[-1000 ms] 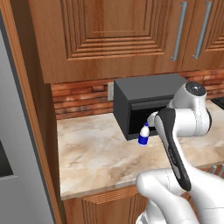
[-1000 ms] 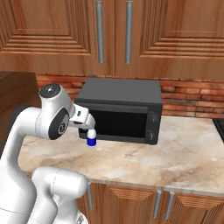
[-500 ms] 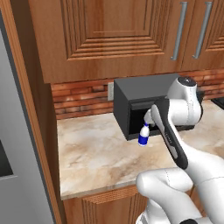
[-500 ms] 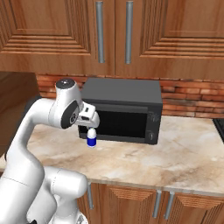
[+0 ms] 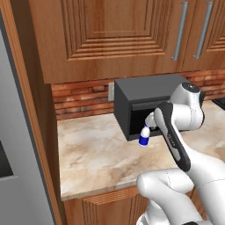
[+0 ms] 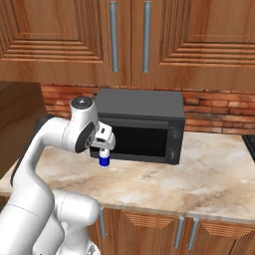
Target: Place the drinks on the dining counter in a tight cluster.
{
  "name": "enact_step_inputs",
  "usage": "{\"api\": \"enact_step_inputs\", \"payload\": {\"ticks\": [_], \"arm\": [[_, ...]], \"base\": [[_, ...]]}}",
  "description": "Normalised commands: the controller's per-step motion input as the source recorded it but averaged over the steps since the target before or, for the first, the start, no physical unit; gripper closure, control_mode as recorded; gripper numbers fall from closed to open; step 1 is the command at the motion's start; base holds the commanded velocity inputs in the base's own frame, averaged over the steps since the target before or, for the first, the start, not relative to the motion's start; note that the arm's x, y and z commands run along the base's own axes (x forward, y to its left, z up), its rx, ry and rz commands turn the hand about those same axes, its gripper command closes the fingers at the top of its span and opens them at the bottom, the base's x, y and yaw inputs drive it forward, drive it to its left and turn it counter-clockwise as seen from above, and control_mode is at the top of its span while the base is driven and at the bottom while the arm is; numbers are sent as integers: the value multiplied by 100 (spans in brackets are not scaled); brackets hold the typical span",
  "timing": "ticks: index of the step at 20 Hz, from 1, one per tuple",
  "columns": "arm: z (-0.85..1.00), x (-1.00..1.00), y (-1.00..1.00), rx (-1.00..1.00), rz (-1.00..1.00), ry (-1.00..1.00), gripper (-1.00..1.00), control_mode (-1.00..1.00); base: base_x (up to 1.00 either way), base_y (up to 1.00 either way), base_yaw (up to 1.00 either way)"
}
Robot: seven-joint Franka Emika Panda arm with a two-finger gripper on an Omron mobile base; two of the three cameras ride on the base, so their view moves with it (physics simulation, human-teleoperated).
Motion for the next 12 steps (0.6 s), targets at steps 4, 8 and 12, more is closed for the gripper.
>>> {"api": "enact_step_inputs", "payload": {"ticks": [4,8,12], "arm": [[-48,2,0,0,4,-24,-100,-100],[-5,12,0,0,4,-4,-100,-100],[0,41,0,-3,0,16,-100,-100]], "base": [[0,0,0],[0,0,0],[0,0,0]]}}
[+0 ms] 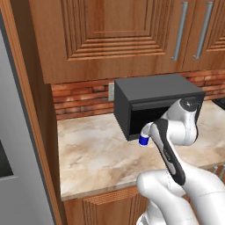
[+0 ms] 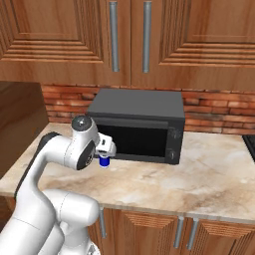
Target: Place the drinks on the dining counter in a tight cluster.
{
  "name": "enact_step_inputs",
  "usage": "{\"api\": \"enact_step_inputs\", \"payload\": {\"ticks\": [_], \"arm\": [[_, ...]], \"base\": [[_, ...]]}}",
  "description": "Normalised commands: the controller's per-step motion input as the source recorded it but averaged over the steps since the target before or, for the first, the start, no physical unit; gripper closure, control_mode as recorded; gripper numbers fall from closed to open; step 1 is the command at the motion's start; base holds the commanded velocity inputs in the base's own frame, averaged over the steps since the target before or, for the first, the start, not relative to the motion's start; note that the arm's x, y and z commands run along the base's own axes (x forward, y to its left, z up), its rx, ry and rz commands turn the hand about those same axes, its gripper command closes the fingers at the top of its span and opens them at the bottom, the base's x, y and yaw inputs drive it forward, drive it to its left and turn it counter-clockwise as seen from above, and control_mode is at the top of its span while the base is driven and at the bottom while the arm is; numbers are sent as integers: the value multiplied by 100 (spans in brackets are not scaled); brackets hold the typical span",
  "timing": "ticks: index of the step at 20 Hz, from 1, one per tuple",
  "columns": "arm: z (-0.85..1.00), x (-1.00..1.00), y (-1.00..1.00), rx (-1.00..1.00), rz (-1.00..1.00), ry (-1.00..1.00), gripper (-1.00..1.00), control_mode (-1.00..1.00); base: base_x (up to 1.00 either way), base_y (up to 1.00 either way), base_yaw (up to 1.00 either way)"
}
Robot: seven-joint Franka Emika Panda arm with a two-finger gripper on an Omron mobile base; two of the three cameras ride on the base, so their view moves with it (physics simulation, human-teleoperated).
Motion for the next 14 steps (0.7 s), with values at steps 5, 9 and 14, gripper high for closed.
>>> {"api": "enact_step_inputs", "payload": {"ticks": [5,9,14], "arm": [[0,51,0,-1,0,17,-100,-100],[-2,47,0,0,0,9,-100,-100],[0,13,0,0,0,5,-100,-100]], "base": [[0,0,0],[0,0,0],[0,0,0]]}}
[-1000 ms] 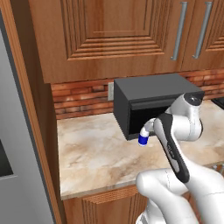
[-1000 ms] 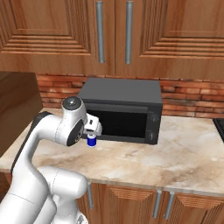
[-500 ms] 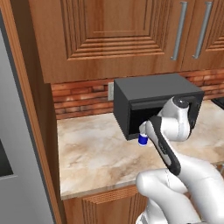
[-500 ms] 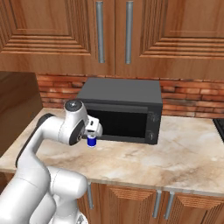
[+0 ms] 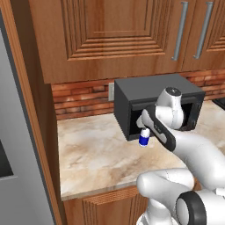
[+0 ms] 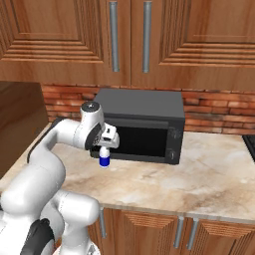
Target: Place the drinks on the dining counter in a tight cluster.
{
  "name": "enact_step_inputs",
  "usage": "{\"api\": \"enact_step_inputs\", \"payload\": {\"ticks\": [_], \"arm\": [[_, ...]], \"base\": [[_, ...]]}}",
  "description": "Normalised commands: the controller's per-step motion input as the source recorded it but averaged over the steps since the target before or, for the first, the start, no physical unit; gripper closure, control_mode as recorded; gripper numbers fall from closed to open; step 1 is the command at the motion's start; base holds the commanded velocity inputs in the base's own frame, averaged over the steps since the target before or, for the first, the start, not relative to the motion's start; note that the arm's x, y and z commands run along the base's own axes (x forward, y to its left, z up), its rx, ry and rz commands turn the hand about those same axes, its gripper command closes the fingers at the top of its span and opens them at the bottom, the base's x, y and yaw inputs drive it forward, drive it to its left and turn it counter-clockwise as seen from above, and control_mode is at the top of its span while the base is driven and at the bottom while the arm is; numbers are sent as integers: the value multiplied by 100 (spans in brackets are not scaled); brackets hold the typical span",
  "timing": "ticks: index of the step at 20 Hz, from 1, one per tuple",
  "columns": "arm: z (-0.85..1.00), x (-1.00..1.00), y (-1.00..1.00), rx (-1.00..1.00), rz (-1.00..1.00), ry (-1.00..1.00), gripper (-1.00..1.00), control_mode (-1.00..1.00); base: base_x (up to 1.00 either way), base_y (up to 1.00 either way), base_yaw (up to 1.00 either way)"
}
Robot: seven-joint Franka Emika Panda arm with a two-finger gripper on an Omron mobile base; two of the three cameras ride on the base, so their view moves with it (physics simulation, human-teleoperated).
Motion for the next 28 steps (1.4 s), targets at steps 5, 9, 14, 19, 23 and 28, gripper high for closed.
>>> {"api": "enact_step_inputs", "payload": {"ticks": [5,9,14,19,23,28], "arm": [[0,5,0,0,0,9,-100,-100],[-10,17,0,0,0,6,-100,-100],[-20,22,0,0,0,0,-100,-100],[-11,14,0,0,0,0,-100,-100],[-24,15,-1,0,0,0,-100,-100],[-23,6,0,0,0,0,-100,-100]], "base": [[0,0,0],[0,0,0],[0,0,0],[0,0,0],[0,0,0],[0,0,0]]}}
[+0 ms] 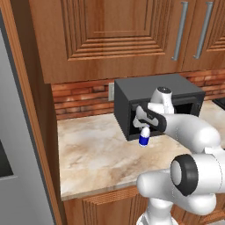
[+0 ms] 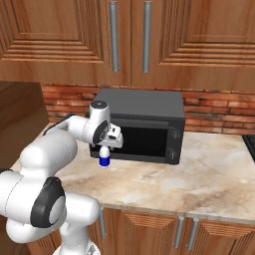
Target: Place the drinks on the dining counter in a tight cluster.
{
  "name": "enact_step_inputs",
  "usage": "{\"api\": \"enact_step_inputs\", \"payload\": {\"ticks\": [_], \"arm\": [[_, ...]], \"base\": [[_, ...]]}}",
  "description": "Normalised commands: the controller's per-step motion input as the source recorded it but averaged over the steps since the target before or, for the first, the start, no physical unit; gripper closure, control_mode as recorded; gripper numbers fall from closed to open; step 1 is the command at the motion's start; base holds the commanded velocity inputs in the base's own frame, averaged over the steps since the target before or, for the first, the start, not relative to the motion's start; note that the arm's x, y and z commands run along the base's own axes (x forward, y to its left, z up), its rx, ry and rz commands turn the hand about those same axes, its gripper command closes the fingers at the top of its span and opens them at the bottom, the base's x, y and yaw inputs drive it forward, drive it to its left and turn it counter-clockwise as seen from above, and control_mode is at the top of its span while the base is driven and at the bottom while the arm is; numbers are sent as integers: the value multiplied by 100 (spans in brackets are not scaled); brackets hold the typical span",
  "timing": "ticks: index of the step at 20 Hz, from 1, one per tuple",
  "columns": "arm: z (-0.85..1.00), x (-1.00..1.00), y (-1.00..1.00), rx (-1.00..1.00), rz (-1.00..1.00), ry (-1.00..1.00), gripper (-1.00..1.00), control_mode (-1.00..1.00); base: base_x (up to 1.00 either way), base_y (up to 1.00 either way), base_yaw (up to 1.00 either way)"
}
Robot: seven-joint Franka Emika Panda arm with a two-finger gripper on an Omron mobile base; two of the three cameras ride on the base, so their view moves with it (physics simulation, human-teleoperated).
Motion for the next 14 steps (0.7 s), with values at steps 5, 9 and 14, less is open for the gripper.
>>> {"api": "enact_step_inputs", "payload": {"ticks": [5,9,14], "arm": [[-1,13,0,0,0,0,-100,-100],[0,13,0,0,0,0,-100,-100],[0,4,0,0,0,0,-100,-100]], "base": [[0,0,0],[0,0,0],[0,0,0]]}}
